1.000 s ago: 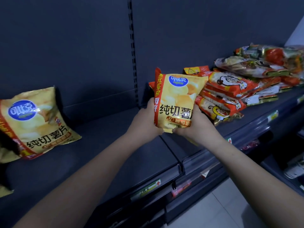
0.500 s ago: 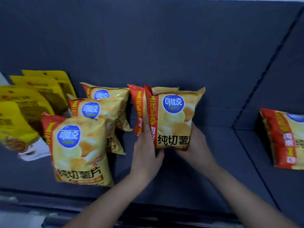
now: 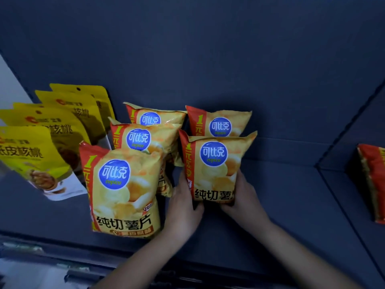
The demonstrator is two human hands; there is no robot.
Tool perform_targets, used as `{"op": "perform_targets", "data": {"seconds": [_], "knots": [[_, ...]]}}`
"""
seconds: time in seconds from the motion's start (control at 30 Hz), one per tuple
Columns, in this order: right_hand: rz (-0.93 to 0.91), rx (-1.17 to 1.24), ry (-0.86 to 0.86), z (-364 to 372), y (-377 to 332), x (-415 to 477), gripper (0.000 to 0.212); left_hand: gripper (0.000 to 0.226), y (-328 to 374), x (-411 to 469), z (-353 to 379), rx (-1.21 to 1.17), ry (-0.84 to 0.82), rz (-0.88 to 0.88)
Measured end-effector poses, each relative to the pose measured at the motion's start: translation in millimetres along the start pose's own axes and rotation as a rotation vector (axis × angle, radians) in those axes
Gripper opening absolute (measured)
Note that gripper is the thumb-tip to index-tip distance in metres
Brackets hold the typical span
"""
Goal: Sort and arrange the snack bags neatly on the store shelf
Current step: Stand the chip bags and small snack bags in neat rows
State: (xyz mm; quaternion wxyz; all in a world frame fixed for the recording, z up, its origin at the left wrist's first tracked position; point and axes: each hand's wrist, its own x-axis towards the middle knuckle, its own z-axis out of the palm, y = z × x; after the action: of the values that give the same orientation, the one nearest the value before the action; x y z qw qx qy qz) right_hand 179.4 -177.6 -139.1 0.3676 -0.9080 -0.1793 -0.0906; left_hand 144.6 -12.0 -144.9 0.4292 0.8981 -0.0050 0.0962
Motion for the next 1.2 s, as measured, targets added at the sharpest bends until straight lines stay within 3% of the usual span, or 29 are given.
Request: {"op": "perform_targets", "data": {"seconds": [0.13,0.27,0.4,0.53,0.7,0.83,0.93,1.03,1.2], "knots": [[0.072,0.008,-0.069,-5.5,6.5,-8.6,0.102,0.103,7.0,-14.4,2.4,-0.08,0.078,0.073],[0.099,-0.083,-0.128,-24.6,18.1,-19.6,0.115,0.099,20.4,-29.0,4.1,0.018,0.193,0.243],[0.107,-0.157,-0.17,-64.0,33.1,-39.7,0.098,0.068,53.3,-28.4,18.5,0.143,0.268,0.546],[0.136,-0.247,-0.02,-112.1,66.1,-63.8,0.076,0.051,87.8,-18.9,61.1,0.139,0.085,0.729],[0.299,-0.293,0.309,-181.6,108.2,-119.0,0.05,0.044,145.9,-5.3,123.6,0.225,-0.304,0.633],[0.463,-0.33,0.457,-224.2,145.8,-164.4,0.048,0.063,189.8,3.5,185.8,0.278,-0.57,0.541],[0.654,-0.315,0.397,-253.0,173.4,-181.1,0.069,0.085,215.9,5.6,233.8,0.24,-0.636,0.47],[0.723,-0.251,0.299,-273.1,199.8,-177.5,0.091,0.096,234.5,8.2,273.7,0.194,-0.627,0.414],[0.729,-0.292,0.208,-279.7,231.0,-152.9,0.093,0.105,247.0,15.2,314.1,0.248,-0.541,0.342]]}}
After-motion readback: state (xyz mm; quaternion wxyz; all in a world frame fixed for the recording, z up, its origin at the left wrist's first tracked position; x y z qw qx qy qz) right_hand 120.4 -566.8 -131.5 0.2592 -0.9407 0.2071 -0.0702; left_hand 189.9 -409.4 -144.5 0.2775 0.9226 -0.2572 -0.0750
